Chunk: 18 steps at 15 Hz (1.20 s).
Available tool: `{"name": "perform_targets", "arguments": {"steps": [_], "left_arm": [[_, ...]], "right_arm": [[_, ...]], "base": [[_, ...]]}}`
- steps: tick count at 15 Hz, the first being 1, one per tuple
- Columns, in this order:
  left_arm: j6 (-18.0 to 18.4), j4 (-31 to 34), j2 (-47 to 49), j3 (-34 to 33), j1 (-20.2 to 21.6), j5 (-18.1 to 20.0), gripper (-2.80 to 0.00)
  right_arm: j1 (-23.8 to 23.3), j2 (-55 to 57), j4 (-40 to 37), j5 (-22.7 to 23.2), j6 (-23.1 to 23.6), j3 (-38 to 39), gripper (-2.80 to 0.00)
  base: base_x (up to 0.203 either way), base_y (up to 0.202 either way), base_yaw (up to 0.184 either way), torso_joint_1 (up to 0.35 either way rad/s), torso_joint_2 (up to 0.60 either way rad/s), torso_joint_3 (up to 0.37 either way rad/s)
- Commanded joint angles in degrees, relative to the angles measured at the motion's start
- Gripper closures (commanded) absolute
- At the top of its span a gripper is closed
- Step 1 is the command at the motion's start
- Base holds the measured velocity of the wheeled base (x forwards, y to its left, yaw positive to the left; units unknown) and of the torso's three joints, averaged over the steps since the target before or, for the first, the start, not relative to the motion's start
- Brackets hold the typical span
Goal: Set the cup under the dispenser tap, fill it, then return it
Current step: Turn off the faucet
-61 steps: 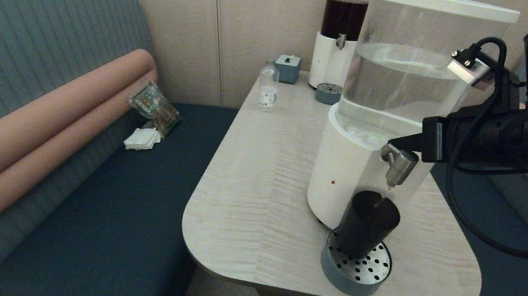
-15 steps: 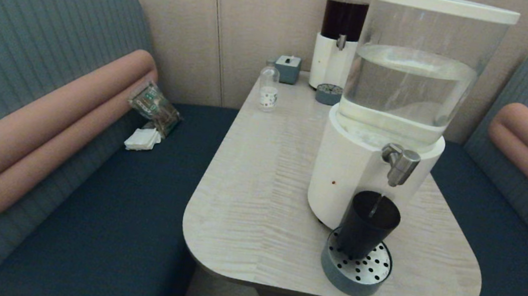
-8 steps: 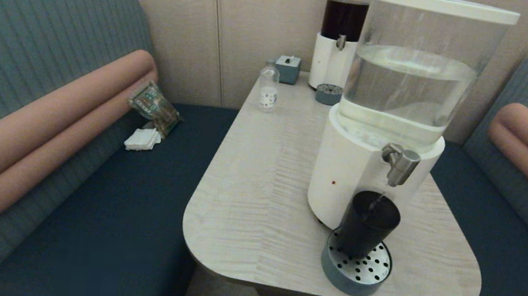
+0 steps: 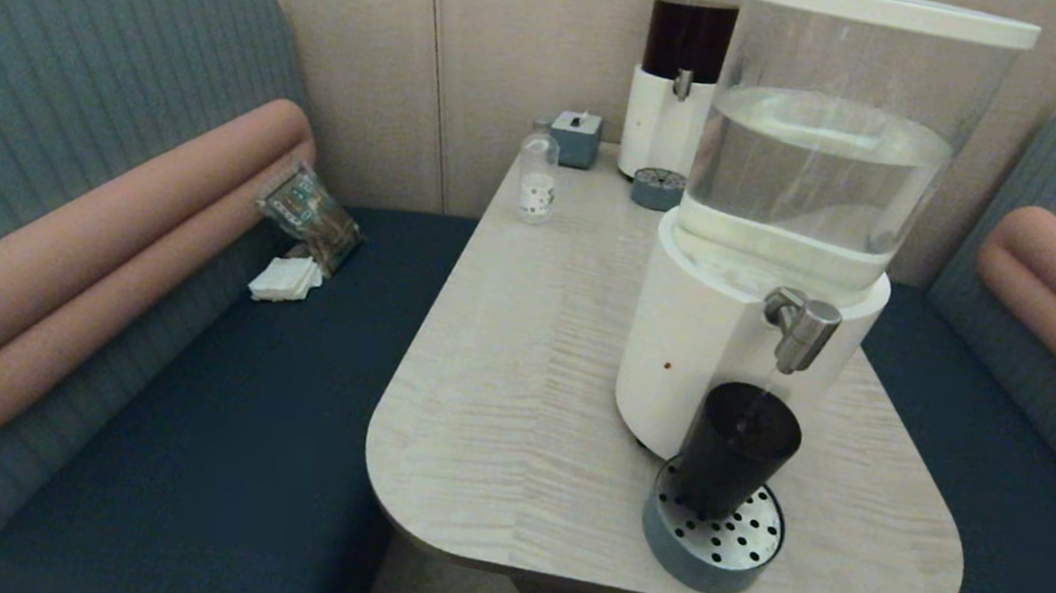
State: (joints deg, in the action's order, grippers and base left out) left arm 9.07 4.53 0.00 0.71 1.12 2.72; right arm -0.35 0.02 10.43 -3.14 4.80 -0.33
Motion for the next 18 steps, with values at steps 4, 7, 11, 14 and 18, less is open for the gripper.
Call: {"name": "perform_targets", "arguments": {"steps": [4,7,11,14,18], "left_arm": [[0.1,0.0,0.1,0.0,0.0,0.0,0.00],[0.1,0.0,0.1,0.0,0.0,0.0,0.00],[0.1,0.0,0.1,0.0,0.0,0.0,0.00],[0.1,0.0,0.1,0.0,0.0,0.0,0.00],[0.5,0.4,0.2,0.2,0.0,0.0,0.00]], "right_arm": [[0.0,-0.1,-5.3,2.2,-0.8,1.2,0.00],[0.0,-0.1,-8.4,2.7,-0.6,1.2,0.00],[0.0,0.0,-8.4,2.7,-0.8,1.2,0.00],[0.0,0.0,-8.3,2.7,-0.9,1.2,0.00],[0.0,0.0,-8.4,2.6,-1.1,1.1,0.00]], "base": [[0.000,0.000,0.000,0.000,0.00,0.000],[0.000,0.000,0.000,0.000,0.00,0.000],[0.000,0.000,0.000,0.000,0.00,0.000],[0.000,0.000,0.000,0.000,0.00,0.000],[0.000,0.000,0.000,0.000,0.00,0.000]]}}
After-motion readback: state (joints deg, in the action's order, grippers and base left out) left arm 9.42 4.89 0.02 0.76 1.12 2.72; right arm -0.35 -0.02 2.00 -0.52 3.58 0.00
